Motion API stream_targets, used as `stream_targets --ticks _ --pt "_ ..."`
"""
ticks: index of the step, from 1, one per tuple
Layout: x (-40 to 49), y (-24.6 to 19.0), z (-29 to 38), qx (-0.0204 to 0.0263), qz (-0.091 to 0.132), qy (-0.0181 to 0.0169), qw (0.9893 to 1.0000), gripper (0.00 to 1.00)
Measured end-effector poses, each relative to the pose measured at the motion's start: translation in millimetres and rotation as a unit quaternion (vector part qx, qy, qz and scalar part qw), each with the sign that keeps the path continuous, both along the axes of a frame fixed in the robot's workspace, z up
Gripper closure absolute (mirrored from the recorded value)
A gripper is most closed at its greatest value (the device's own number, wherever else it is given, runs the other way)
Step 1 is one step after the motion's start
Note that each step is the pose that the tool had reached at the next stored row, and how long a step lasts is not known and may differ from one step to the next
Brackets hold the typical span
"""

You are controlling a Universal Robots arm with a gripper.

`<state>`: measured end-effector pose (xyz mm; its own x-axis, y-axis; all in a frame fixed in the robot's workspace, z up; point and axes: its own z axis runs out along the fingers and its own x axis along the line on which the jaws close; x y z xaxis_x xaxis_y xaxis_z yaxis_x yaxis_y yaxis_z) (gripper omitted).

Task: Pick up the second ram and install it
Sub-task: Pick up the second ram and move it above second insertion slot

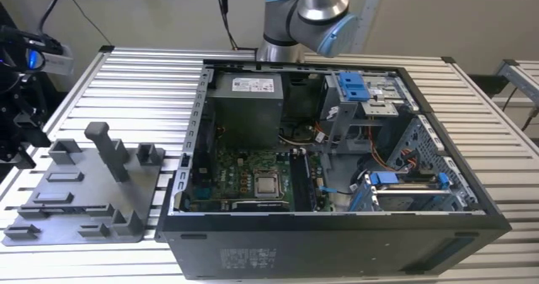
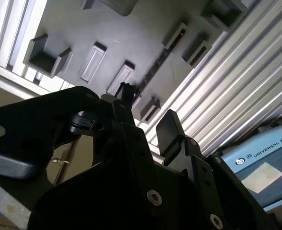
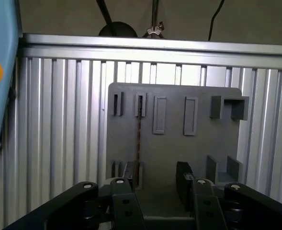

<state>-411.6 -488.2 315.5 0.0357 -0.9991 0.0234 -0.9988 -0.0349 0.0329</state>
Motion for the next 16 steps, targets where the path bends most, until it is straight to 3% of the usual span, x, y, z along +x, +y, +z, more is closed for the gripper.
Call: stream_targets --ticks 16 --pt "0.0 0.0 -19.5 0.0000 -0.003 -0.0004 1.0000 0.52"
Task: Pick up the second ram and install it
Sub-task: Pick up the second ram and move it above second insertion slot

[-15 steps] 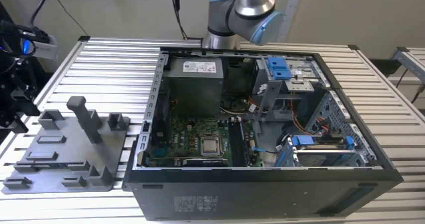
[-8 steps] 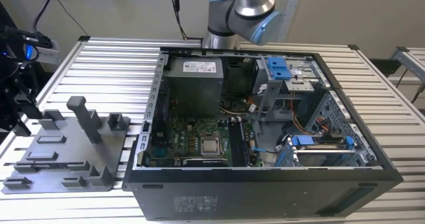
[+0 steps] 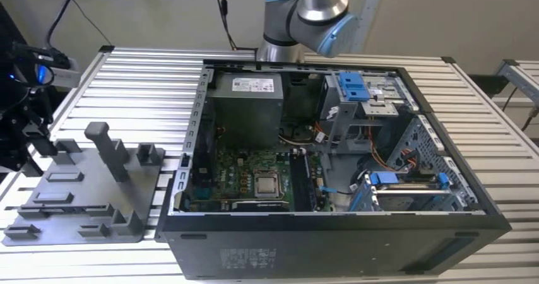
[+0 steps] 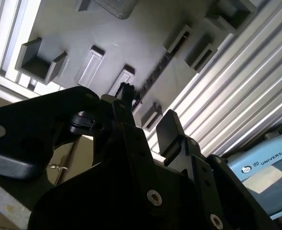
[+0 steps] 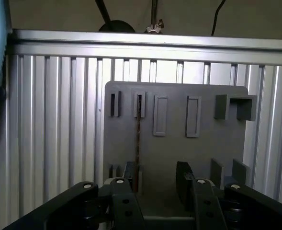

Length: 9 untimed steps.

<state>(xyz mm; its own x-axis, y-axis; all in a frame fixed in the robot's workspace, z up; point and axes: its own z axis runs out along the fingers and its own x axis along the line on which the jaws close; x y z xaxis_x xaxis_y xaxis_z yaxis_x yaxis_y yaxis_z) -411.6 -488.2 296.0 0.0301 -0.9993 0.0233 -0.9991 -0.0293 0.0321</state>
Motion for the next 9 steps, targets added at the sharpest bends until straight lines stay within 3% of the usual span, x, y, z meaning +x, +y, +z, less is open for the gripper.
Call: stream_targets --ticks 9 --pt "0.0 -0.5 -13.5 0.0000 -0.001 -0.0002 1.0000 0.52"
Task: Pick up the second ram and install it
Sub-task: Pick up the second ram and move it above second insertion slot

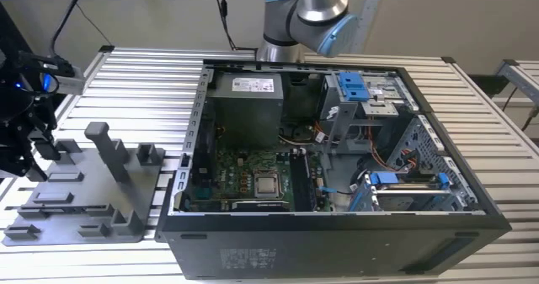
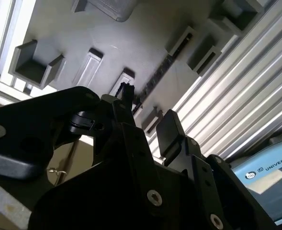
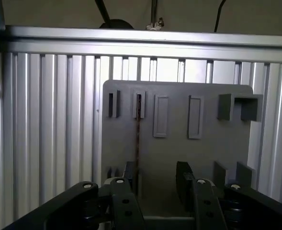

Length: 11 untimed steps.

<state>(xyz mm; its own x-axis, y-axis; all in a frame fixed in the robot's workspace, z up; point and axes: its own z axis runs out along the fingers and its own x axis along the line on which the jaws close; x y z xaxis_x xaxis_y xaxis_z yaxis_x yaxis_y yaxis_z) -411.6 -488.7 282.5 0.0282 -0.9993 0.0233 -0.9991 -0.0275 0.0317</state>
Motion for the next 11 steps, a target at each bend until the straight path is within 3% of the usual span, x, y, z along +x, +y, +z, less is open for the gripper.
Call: stream_targets --ticks 11 --pt "0.0 -2.6 -15.8 0.0000 -0.001 0.0000 1.0000 0.52"
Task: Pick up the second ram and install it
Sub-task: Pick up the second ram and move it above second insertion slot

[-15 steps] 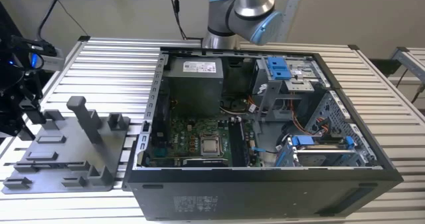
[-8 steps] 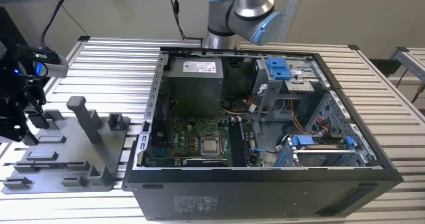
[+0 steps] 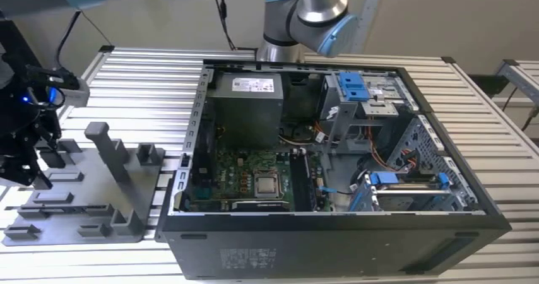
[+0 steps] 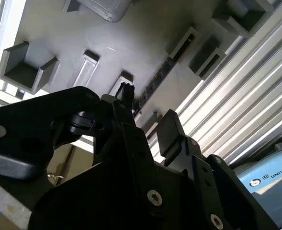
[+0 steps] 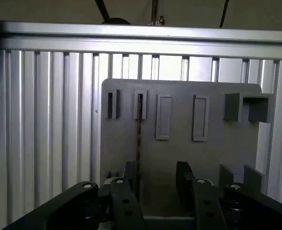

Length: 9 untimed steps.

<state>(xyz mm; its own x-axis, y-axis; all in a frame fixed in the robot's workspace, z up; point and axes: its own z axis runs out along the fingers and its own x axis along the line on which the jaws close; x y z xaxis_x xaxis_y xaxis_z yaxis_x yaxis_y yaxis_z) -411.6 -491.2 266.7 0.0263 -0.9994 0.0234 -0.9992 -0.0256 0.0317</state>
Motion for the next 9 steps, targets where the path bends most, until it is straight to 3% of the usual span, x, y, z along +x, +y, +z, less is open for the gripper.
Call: stream_targets --ticks 9 --pt "-0.1 -2.5 -14.2 0.0000 0.000 0.0000 1.0000 0.52"
